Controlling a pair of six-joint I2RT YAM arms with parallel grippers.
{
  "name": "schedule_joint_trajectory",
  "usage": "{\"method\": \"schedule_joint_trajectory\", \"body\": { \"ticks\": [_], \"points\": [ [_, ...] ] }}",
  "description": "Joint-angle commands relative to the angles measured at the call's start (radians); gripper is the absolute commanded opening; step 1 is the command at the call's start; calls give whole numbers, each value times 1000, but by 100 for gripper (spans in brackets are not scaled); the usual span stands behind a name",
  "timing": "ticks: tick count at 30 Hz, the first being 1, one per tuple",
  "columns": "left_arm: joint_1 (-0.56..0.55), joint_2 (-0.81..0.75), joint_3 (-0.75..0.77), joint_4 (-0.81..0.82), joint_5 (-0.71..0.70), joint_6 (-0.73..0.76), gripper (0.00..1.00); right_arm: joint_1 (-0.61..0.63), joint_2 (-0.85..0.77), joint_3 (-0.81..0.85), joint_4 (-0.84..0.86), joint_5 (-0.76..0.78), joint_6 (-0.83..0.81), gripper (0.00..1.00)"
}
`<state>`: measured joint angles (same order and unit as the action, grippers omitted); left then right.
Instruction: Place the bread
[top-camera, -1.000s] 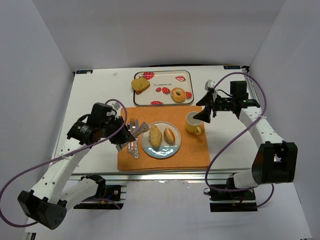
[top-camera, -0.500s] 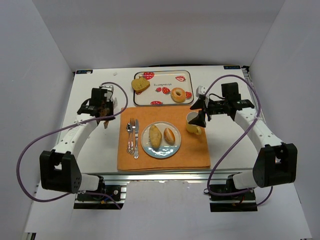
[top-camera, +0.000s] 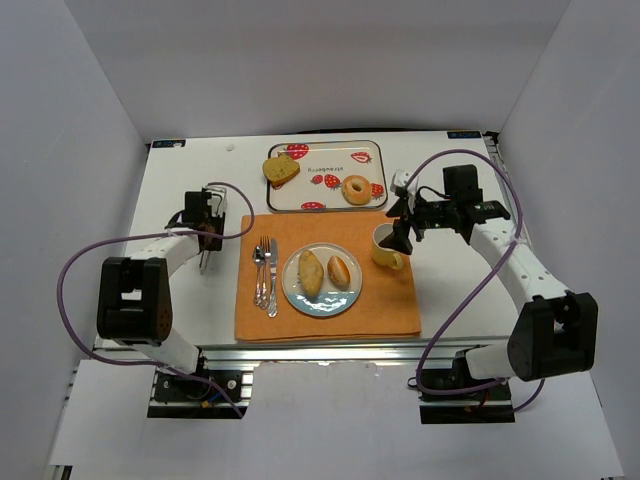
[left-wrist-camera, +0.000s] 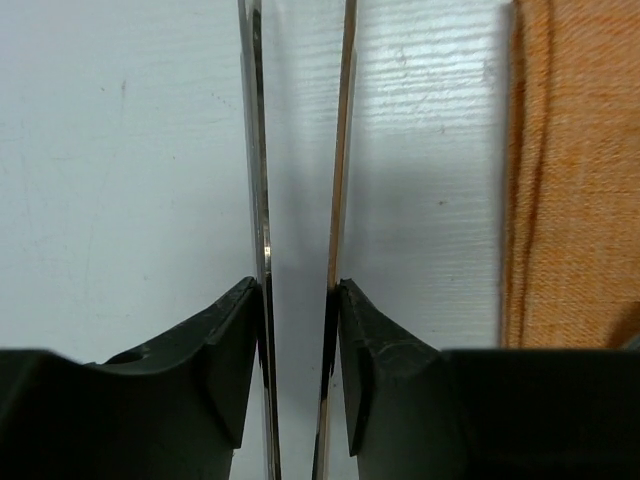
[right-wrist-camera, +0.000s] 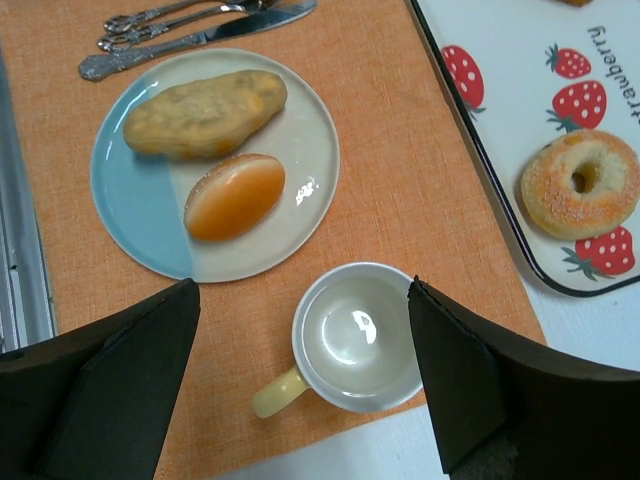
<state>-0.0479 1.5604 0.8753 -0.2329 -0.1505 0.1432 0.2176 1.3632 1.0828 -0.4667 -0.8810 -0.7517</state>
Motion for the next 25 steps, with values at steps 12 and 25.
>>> {"method": "schedule_joint_trajectory", "body": {
  "ticks": [12,25],
  "points": [
    [46,-63,-50,33,-15,-42,80,61,27,62,181,469,364,89],
    [46,-403,-41,30,11,-249,98,88,76,147,214,621,503,90]
  ]
}}
